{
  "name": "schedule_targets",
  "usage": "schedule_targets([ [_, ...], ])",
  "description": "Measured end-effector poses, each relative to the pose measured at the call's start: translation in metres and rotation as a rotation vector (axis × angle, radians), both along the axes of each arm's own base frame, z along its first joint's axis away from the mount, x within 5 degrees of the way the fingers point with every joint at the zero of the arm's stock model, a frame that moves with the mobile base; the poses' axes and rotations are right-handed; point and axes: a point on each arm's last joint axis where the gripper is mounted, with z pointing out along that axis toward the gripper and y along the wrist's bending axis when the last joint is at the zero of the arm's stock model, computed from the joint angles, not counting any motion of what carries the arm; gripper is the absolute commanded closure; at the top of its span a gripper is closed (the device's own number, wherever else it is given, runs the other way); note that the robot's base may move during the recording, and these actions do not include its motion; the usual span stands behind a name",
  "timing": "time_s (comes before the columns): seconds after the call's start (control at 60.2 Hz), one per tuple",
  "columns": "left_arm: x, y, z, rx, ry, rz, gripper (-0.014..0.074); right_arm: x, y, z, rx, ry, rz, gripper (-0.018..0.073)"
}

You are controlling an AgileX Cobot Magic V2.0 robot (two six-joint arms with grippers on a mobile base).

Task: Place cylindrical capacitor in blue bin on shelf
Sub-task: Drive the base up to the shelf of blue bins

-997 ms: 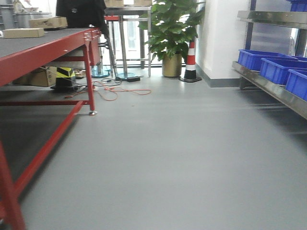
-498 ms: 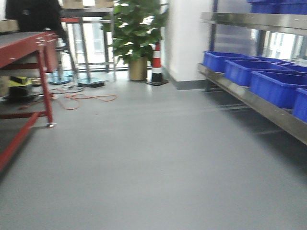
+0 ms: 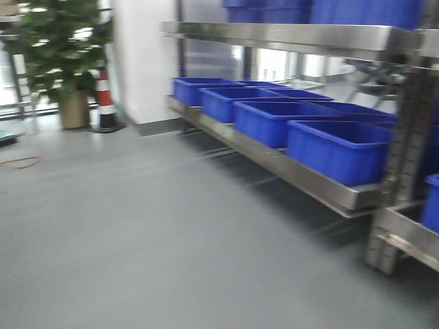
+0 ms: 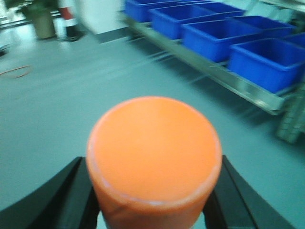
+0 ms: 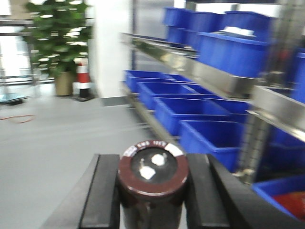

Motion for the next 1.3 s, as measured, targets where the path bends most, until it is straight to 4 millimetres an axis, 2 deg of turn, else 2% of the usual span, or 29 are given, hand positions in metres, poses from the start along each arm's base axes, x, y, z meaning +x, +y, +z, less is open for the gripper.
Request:
schedule_targets([
  [1.296, 0.0000, 0.0000, 0.0000, 0.000, 0.000, 0.000, 0.0707, 0.0000, 0.0000, 0.0000, 0.000, 0.000, 0.000, 0.0721],
])
